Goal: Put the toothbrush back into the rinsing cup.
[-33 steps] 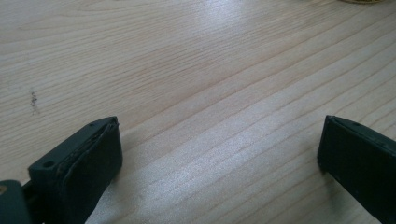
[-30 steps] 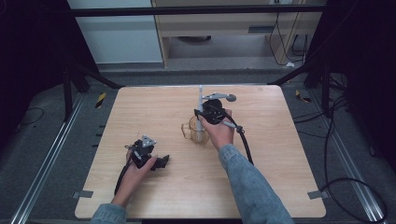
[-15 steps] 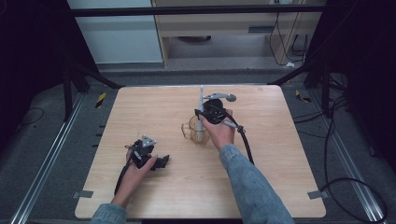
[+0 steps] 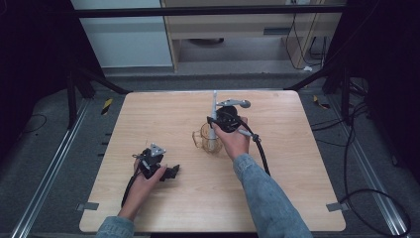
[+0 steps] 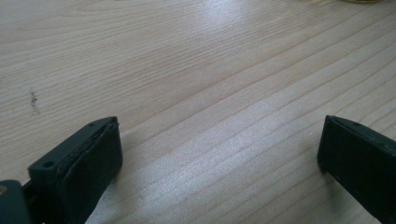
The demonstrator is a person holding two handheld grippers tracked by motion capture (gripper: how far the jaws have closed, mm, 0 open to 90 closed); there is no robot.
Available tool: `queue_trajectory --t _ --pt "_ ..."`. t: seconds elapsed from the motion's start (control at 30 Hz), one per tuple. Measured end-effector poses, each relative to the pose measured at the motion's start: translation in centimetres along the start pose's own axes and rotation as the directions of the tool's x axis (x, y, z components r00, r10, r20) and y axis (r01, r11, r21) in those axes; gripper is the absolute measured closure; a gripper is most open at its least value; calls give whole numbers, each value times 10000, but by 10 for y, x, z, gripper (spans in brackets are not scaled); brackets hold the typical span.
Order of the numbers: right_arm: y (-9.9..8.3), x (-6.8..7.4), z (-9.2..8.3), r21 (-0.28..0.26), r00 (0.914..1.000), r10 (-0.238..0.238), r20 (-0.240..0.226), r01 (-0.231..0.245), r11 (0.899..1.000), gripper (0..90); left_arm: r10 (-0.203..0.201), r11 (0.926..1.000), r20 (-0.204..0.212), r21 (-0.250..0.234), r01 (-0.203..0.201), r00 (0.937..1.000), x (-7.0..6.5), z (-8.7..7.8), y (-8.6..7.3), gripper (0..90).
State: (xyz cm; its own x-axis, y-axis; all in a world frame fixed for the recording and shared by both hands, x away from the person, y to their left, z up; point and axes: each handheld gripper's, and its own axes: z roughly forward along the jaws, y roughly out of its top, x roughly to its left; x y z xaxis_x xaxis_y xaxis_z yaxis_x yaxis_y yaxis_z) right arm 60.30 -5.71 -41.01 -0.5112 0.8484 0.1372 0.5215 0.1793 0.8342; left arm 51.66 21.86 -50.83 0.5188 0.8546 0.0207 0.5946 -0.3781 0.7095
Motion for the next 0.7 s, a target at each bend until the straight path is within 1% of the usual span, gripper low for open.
queue_trajectory --t 0.2,0.3,0.5,0.7 --pt "-2 0 -2 17 10000 30 -26 -30 10000 606 0 10000 0 1 0 10000 0 0 0 0" --pt "-2 1 -3 33 10000 -59 -26 59 10000 601 0 10000 1 1 0 10000 0 0 0 0" --pt "-1 2 -6 25 10000 -58 -17 58 10000 575 -2 10000 2 -4 2 10000 0 0 0 0" --pt "0 1 -14 -22 9999 -125 51 125 9999 548 -1 10000 -1 0 1 10000 0 0 0 0"
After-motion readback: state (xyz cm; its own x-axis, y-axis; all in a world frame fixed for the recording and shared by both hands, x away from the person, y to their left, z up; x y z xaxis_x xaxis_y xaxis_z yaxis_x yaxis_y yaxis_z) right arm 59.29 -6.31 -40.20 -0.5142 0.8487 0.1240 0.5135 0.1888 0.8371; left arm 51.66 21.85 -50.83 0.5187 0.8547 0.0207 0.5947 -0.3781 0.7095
